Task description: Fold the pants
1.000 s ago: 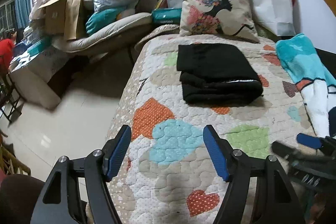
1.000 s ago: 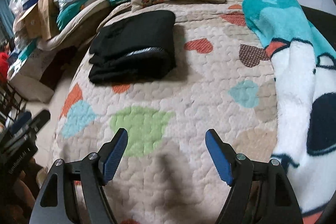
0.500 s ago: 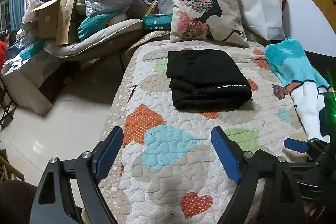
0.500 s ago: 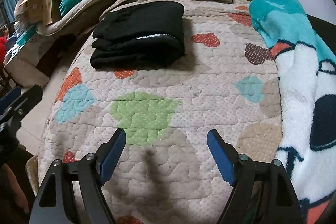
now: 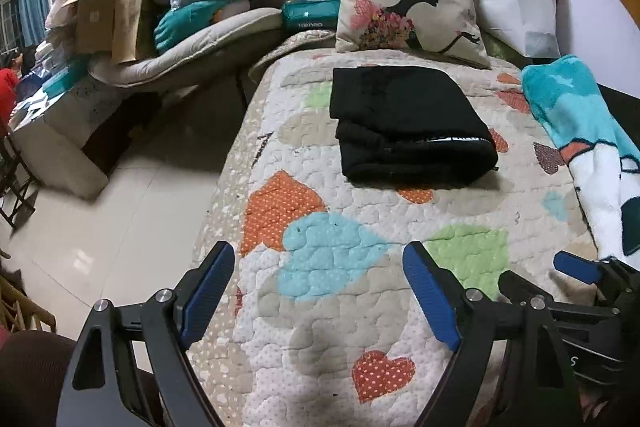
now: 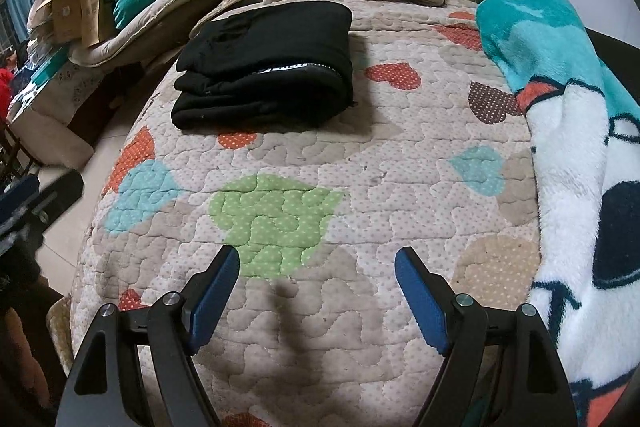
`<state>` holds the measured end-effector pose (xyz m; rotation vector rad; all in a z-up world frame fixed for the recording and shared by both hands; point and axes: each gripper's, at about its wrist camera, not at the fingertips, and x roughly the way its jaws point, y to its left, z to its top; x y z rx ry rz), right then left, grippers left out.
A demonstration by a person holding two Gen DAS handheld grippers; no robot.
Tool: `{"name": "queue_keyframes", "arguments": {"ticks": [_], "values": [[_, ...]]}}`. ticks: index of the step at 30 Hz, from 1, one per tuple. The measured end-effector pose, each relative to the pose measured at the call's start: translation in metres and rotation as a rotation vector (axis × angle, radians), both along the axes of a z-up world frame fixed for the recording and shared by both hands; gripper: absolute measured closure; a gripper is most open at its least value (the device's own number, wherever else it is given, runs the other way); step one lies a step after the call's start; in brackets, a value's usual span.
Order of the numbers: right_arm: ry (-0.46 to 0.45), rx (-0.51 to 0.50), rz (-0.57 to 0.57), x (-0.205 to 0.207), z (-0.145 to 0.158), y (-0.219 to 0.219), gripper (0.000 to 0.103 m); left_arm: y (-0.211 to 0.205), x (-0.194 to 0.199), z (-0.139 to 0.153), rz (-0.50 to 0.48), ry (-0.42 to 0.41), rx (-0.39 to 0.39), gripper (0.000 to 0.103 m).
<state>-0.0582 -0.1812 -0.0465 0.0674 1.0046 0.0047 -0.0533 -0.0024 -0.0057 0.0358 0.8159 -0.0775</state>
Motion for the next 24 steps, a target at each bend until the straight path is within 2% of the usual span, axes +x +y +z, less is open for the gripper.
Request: {"name": "queue_keyframes", "arguments": {"ticks": [4,10,19,24], "values": [[0.003,-0.001,0.005,0.0,-0.001,0.002,0.018,-0.001,-0.004,0.004,0.007,-0.032,0.013,0.017],[0.006,-0.002,0.006,0.001,-0.002,0.002,0.018,0.001,-0.004,0.007,0.02,-0.036,0.014,0.017],[0.009,-0.011,0.014,0.002,-0.005,0.006,0.018,0.014,0.006,-0.003,0.037,0.053,-0.086,0.009],[0.004,-0.015,0.023,0.002,-0.005,0.008,0.018,0.012,0.005,-0.008,0.037,0.073,-0.082,0.009]]}}
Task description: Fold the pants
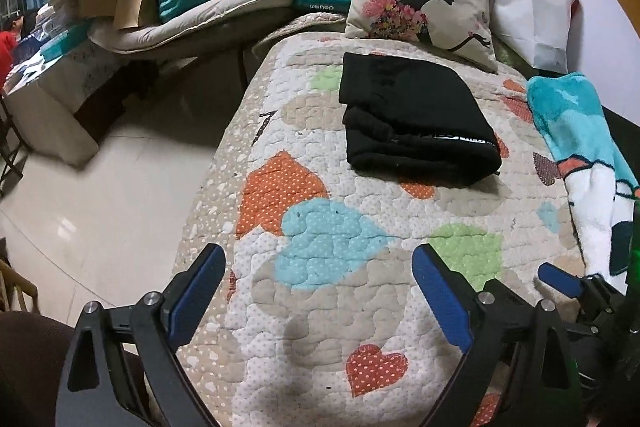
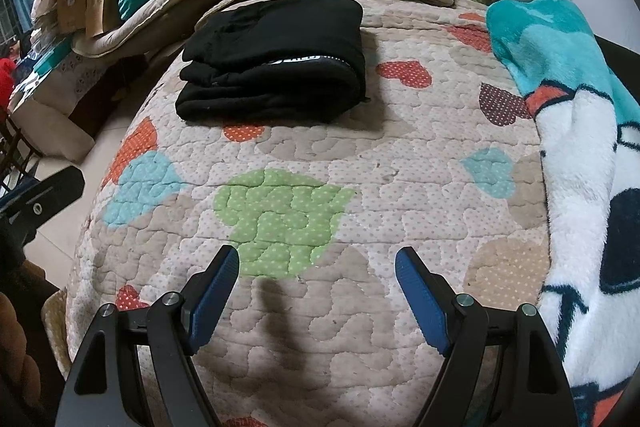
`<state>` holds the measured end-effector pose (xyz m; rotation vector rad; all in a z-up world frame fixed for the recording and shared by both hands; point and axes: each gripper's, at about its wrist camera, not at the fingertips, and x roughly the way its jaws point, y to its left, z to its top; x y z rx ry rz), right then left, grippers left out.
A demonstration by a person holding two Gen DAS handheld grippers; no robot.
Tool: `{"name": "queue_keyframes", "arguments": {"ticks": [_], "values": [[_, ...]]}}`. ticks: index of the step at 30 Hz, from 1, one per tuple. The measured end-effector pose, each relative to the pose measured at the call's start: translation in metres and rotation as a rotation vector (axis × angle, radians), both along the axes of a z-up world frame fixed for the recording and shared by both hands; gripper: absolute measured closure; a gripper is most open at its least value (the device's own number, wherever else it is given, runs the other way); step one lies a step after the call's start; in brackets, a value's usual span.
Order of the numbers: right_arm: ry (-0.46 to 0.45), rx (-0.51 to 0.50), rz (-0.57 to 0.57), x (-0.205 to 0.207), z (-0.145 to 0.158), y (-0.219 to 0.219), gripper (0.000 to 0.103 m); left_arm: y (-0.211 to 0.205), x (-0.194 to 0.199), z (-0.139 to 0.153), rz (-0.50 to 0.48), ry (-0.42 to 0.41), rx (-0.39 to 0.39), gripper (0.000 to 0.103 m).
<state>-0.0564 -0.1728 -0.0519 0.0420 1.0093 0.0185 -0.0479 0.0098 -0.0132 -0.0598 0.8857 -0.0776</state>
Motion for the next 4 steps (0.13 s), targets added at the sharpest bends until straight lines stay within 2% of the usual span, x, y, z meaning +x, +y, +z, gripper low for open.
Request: {"name": "queue_keyframes", "arguments": {"ticks": [4], "values": [[0.001,-0.001,0.0,-0.0002,0.0,0.0008,0.018,-0.0022,-0.0002,-0.0005,0.003,-0.002,0.015,0.009]]}}
